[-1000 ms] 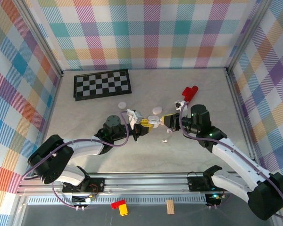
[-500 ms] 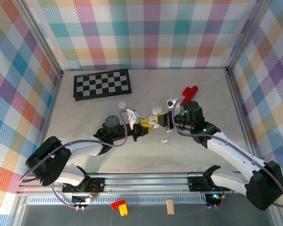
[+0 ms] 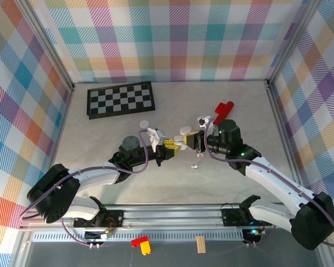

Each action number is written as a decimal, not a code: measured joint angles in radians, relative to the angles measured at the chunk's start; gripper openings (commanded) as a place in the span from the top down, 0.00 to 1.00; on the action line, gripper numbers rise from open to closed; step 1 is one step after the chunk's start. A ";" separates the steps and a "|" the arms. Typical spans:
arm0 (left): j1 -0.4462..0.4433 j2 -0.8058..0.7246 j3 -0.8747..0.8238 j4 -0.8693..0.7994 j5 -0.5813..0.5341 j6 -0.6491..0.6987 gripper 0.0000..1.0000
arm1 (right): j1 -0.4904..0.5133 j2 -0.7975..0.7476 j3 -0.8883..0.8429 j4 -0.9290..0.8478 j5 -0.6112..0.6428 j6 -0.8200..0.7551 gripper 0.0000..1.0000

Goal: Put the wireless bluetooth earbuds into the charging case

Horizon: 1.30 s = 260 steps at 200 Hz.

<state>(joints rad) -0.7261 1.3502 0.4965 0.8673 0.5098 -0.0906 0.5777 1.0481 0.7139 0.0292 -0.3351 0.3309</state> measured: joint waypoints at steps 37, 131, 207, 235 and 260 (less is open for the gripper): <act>0.000 0.000 0.000 0.000 -0.003 -0.011 0.91 | 0.000 -0.005 -0.020 0.006 -0.015 0.000 0.81; 0.000 -0.019 0.000 -0.001 -0.014 -0.028 0.91 | 0.005 -0.027 -0.045 0.035 -0.024 0.011 0.49; 0.000 -0.142 -0.037 -0.054 -0.066 0.044 0.91 | -0.083 -0.105 -0.107 0.015 0.153 0.110 0.31; 0.000 -0.217 -0.083 -0.093 -0.072 0.069 0.91 | -0.141 0.025 -0.092 -0.068 0.216 0.147 0.35; 0.000 -0.307 -0.121 -0.128 -0.077 0.089 0.90 | -0.145 0.224 -0.012 -0.195 0.254 0.148 0.37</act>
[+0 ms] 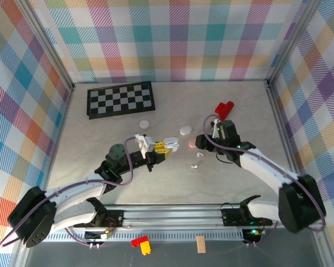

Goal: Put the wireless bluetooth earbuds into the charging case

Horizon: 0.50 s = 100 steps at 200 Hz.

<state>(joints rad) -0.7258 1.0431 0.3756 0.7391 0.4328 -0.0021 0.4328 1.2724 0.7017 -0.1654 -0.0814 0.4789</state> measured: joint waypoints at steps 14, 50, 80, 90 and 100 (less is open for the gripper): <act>0.000 -0.038 -0.008 -0.021 -0.001 0.008 0.90 | 0.000 0.093 0.041 -0.040 0.002 -0.012 0.36; 0.000 -0.090 -0.025 -0.063 -0.008 0.023 0.90 | 0.000 0.247 0.106 -0.089 -0.008 -0.046 0.40; 0.000 -0.099 -0.028 -0.091 -0.009 0.030 0.90 | 0.000 0.320 0.125 -0.087 -0.029 -0.053 0.41; 0.000 -0.099 -0.028 -0.094 -0.009 0.032 0.90 | 0.000 0.331 0.125 -0.087 -0.039 -0.053 0.42; 0.000 -0.100 -0.028 -0.102 -0.015 0.039 0.90 | 0.000 0.336 0.125 -0.085 -0.053 -0.053 0.43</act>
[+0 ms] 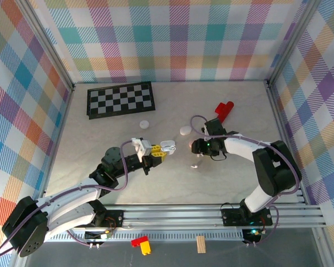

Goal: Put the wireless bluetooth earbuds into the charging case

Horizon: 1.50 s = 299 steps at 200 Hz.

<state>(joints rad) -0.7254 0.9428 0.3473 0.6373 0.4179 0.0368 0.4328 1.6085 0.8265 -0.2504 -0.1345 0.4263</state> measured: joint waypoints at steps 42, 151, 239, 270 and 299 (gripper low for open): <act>0.000 -0.002 0.000 -0.020 -0.020 0.026 0.90 | 0.000 0.000 -0.020 0.025 -0.044 0.004 0.51; 0.002 0.020 0.000 -0.035 -0.030 0.039 0.90 | -0.002 -0.031 -0.082 0.043 -0.066 0.014 0.79; 0.023 0.002 -0.059 0.026 -0.053 0.020 0.90 | 0.028 -0.033 -0.038 -0.037 0.042 0.002 0.86; 0.058 0.002 -0.092 0.050 -0.055 -0.008 0.90 | 0.070 -0.032 0.006 -0.127 0.163 0.000 0.86; 0.063 -0.017 -0.096 0.051 -0.054 -0.021 0.90 | 0.121 0.003 0.066 -0.216 0.292 -0.001 0.86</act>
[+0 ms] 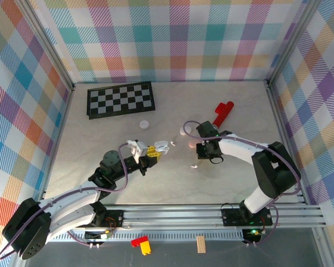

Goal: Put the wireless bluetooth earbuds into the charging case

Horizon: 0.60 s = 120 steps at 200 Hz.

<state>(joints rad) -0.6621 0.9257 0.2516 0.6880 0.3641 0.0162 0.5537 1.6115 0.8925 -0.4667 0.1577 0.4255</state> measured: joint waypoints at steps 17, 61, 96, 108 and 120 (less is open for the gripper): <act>0.006 -0.012 -0.001 -0.001 0.000 -0.001 0.90 | 0.031 0.035 0.043 -0.039 0.060 0.000 0.86; 0.011 -0.032 -0.002 -0.005 0.000 -0.001 0.90 | 0.080 0.081 0.099 -0.095 0.132 -0.013 0.80; 0.011 -0.040 -0.007 -0.005 0.001 -0.002 0.90 | 0.095 0.115 0.133 -0.114 0.148 -0.019 0.75; 0.011 -0.040 -0.009 -0.005 0.000 -0.002 0.90 | 0.095 0.116 0.133 -0.113 0.141 -0.019 0.74; 0.011 -0.040 -0.010 -0.005 0.000 -0.001 0.90 | 0.095 0.116 0.136 -0.111 0.127 -0.016 0.73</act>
<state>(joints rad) -0.6506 0.8860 0.2417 0.6827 0.3645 0.0151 0.6483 1.7271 1.0283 -0.5774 0.2852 0.4099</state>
